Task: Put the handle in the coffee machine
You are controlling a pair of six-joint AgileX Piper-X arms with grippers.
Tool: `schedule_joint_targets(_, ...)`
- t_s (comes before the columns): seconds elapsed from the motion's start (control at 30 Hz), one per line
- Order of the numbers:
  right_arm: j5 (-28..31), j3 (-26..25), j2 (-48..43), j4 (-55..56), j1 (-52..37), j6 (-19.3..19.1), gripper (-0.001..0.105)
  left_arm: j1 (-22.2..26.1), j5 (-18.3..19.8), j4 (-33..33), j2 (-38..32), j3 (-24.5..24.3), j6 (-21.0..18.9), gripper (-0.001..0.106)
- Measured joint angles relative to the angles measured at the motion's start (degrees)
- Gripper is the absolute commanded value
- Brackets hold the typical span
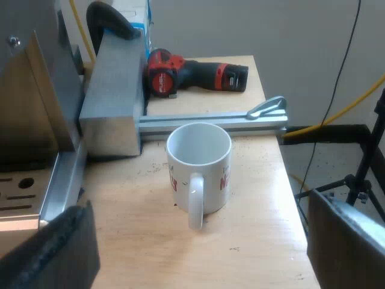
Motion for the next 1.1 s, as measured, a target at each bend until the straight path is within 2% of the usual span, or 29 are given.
schedule_joint_targets(0.07,0.0,0.4,0.0,-1.3,0.0,0.0,0.074,-0.5,0.0,-0.7,0.0,0.5,-2.1,0.097)
schedule_joint_targets(0.13,-0.4,1.8,0.0,-3.1,0.0,0.0,0.074,-1.7,0.2,-3.3,0.0,2.6,-8.0,0.097)
schedule_joint_targets(0.2,-1.4,3.0,0.0,-4.0,0.0,0.0,0.074,-2.5,0.2,-5.3,0.0,4.2,-10.9,0.097)
schedule_joint_targets(0.3,-4.0,5.7,0.0,-5.5,0.0,0.0,0.074,-4.2,0.3,-9.5,0.0,8.1,-12.4,0.097)
schedule_joint_targets(0.4,-4.8,7.5,0.0,-5.5,0.0,0.0,0.074,-5.7,0.3,-12.5,0.0,11.2,-12.6,0.097)
schedule_joint_targets(0.57,-5.0,11.3,0.0,-5.7,0.0,0.0,0.074,-8.7,-0.4,-16.9,0.0,16.6,-7.5,0.097)
schedule_joint_targets(0.8,-5.0,14.5,0.1,-5.8,0.0,0.0,0.074,-11.9,-3.3,-18.9,0.1,22.2,-7.0,0.097)
schedule_joint_targets(0.9,-5.0,15.4,0.1,-5.9,0.0,0.0,0.074,-12.6,-4.8,-19.0,0.1,23.8,-6.9,0.097)
schedule_joint_targets(1.1,-5.0,18.7,0.1,-5.9,0.0,0.0,0.074,-12.7,-5.4,-19.3,0.1,23.9,-6.6,0.097)
